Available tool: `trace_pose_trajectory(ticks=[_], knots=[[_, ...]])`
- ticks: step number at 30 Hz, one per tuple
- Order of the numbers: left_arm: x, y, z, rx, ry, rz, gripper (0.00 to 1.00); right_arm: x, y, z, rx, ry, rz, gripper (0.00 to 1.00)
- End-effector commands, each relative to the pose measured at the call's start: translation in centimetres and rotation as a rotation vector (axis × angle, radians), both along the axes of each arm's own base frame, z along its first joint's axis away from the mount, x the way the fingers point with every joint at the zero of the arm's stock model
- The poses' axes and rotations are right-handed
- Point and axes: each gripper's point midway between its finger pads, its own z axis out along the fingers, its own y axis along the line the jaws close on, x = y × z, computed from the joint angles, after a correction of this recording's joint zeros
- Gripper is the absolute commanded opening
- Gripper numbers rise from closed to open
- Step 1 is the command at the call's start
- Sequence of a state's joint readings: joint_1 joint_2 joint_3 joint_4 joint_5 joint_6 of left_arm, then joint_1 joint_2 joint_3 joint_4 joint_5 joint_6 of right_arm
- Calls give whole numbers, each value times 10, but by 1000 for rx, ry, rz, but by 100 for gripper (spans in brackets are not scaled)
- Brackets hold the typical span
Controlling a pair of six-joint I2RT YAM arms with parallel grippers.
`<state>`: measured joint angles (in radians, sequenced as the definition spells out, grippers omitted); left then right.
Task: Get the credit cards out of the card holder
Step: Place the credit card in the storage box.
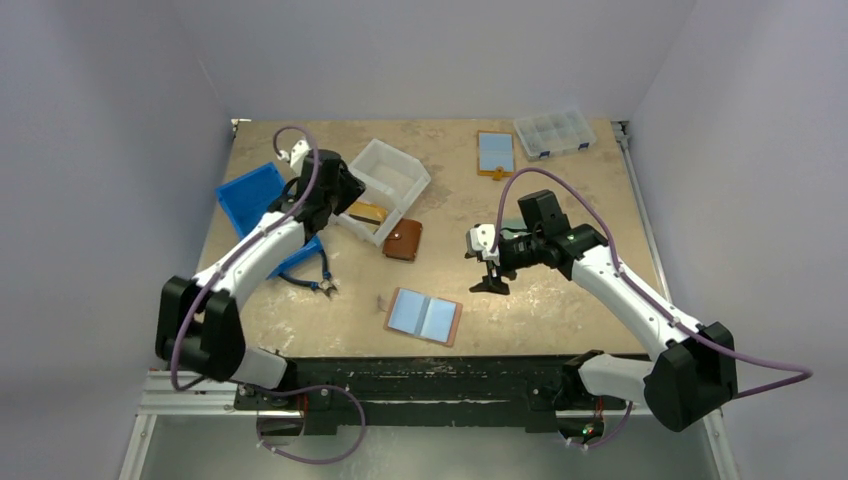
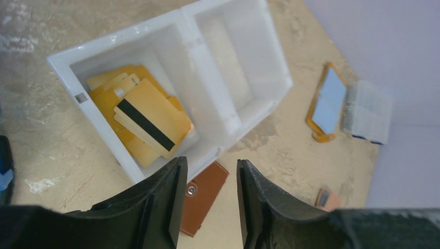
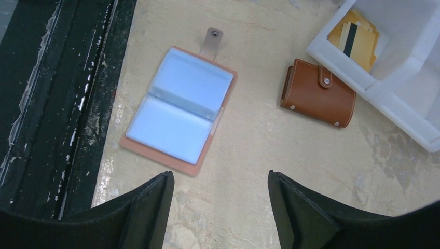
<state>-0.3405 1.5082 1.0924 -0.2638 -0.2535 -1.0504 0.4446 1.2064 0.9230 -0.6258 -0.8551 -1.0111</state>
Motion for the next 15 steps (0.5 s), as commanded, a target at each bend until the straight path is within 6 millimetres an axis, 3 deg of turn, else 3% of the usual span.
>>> trace_pose_trajectory(ticks=[1,6,10,15], knots=[[-20,-8,52,48,-176,-214,44,0,3,12,19,-21,30,74],[-72,-43,61,14,-299,-575,48,-5,0,15,20,-38,58,75],[-112,-43,59,-27,-338,-643,60,-9,-3,15,23,-35,83,75],[-145,-35,57,-83,-358,-622,84,-12,-9,12,14,-30,94,75]])
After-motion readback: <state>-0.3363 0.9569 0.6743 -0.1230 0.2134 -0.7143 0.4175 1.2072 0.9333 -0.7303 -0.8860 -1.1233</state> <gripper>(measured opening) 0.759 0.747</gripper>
